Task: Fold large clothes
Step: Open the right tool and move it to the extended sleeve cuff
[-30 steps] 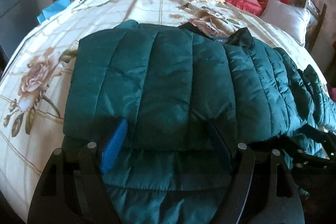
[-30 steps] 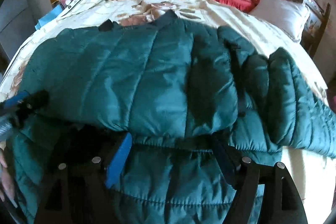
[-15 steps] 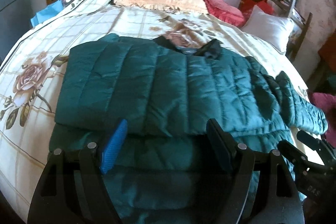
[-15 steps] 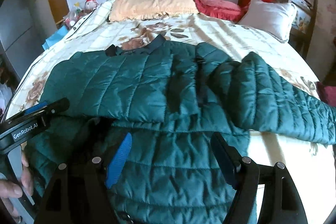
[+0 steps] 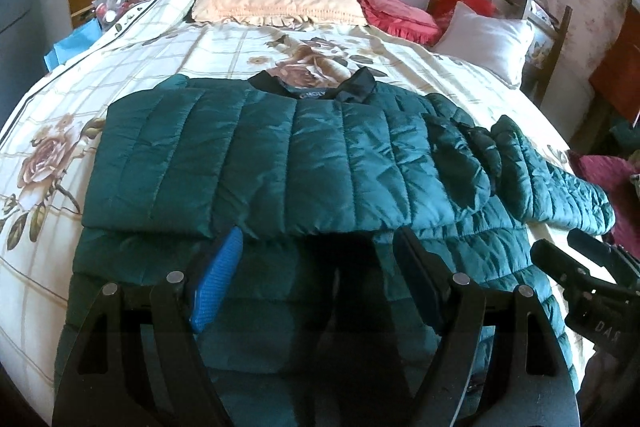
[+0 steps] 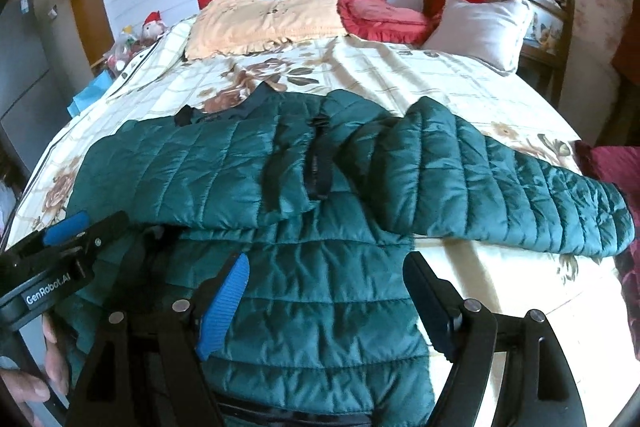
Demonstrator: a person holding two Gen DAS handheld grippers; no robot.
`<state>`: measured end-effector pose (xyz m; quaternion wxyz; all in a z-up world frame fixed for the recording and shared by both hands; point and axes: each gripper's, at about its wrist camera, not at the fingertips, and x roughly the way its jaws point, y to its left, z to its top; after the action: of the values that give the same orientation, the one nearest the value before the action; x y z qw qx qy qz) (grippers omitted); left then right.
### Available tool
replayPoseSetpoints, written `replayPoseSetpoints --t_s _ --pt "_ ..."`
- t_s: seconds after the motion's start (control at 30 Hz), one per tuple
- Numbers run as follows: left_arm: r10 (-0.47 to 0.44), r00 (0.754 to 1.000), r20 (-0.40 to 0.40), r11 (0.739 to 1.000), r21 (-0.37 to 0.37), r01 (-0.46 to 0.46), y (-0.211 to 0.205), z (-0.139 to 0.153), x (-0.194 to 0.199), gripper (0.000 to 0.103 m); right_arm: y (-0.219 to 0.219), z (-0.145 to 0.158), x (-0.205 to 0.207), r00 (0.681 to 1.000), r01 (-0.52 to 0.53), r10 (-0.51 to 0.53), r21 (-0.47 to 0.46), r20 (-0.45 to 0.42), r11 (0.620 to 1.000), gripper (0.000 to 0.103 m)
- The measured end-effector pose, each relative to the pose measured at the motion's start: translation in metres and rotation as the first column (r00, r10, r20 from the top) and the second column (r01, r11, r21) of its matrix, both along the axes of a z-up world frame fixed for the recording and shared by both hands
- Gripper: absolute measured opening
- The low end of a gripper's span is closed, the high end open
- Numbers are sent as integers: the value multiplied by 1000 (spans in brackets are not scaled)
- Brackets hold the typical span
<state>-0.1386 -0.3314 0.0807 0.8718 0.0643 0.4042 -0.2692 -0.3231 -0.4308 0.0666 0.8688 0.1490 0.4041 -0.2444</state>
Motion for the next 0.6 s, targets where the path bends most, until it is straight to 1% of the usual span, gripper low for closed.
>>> replayPoseSetpoints --t_s 0.2,0.37,0.6 --pt "-7 1000 -2 1000 -2 7 -8 -5 -9 78 -15 -2 -15 999 33 -33 16 5 999 78" --pt "-21 1000 -6 1000 -4 21 -14 -11 -13 78 -28 -3 -28 998 65 -65 8 3 998 78" --pt "-33 997 -63 999 -4 33 -17 -33 -10 78 -51 -6 -45 993 118 -118 6 -4 993 78"
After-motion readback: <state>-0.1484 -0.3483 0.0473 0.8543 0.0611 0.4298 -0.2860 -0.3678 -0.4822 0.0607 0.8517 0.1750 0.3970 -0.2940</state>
